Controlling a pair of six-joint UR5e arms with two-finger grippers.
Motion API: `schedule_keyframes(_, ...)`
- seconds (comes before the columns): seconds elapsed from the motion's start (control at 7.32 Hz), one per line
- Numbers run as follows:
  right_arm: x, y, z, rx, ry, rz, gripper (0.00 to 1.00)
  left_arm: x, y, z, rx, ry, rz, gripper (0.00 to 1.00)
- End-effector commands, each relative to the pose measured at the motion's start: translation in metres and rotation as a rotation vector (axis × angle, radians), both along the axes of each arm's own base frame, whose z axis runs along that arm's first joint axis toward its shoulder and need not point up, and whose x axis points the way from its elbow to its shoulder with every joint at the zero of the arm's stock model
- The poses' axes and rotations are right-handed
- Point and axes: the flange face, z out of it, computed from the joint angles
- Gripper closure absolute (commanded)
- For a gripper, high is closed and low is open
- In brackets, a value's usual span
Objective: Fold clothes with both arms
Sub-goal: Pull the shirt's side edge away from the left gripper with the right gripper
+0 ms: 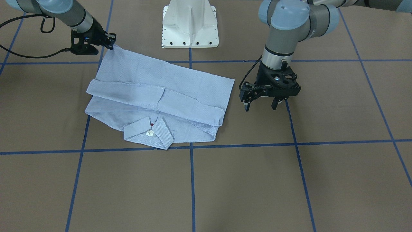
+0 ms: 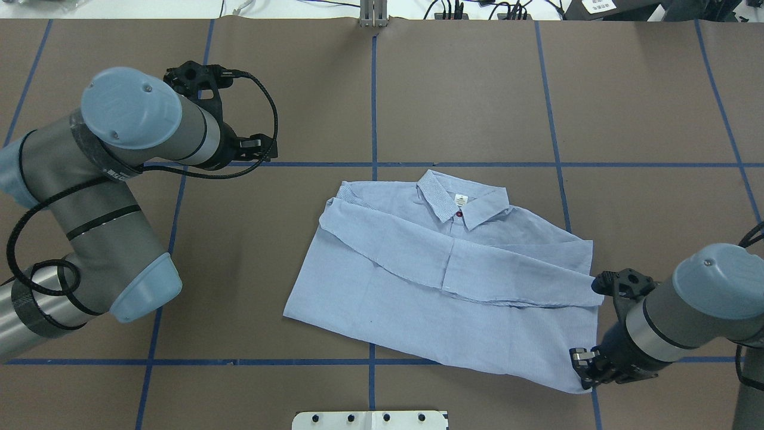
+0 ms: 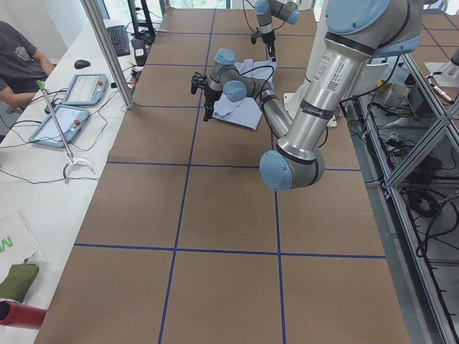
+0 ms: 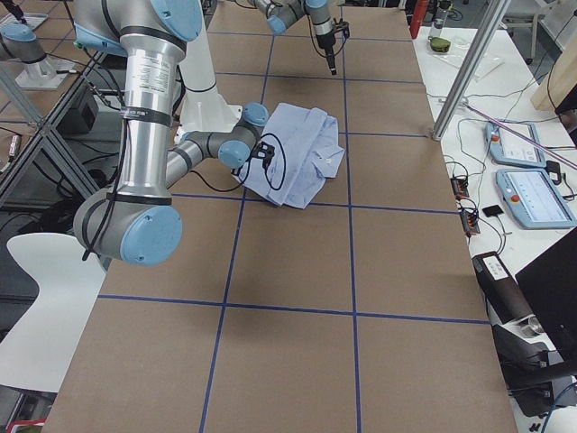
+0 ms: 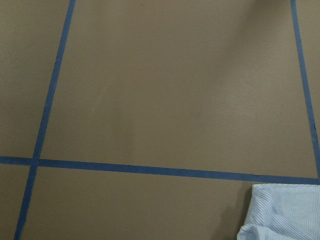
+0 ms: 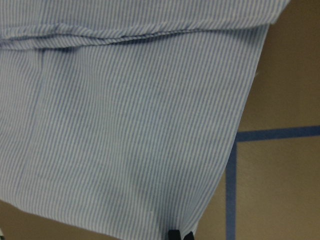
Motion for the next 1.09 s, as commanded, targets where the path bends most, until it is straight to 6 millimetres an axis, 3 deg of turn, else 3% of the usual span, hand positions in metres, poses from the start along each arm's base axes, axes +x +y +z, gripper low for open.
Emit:
schedule_keyframes(0.0,0.02,0.022,0.02,-0.079,0.069,-0.012,1.0,0.015,0.014,-0.002,-0.018,0.011,-0.001,0.0)
schedule_keyframes(0.27,0.022,0.027,0.021,-0.096,0.079,-0.017,0.95,0.018,0.017,0.0,-0.02,0.009,0.004,0.0)
schedule_keyframes(0.41,0.021,0.027,0.013,-0.135,0.087,0.024,0.01,0.017,0.019,-0.002,-0.017,0.014,0.006,0.0)
schedule_keyframes(0.55,0.013,0.022,-0.007,-0.135,0.049,0.045,0.0,0.015,0.022,-0.006,-0.015,0.024,0.012,0.0)
schedule_keyframes(0.68,0.011,-0.001,-0.028,-0.117,-0.006,0.095,0.0,0.015,0.034,-0.018,-0.004,0.047,0.029,0.0)
schedule_keyframes(0.82,0.013,-0.028,-0.05,-0.089,-0.065,0.149,0.0,0.023,0.057,-0.024,-0.028,0.077,0.043,0.0)
schedule_keyframes(0.96,0.018,-0.051,-0.074,-0.062,-0.12,0.197,0.0,0.048,0.086,-0.025,-0.094,0.104,0.054,0.0)
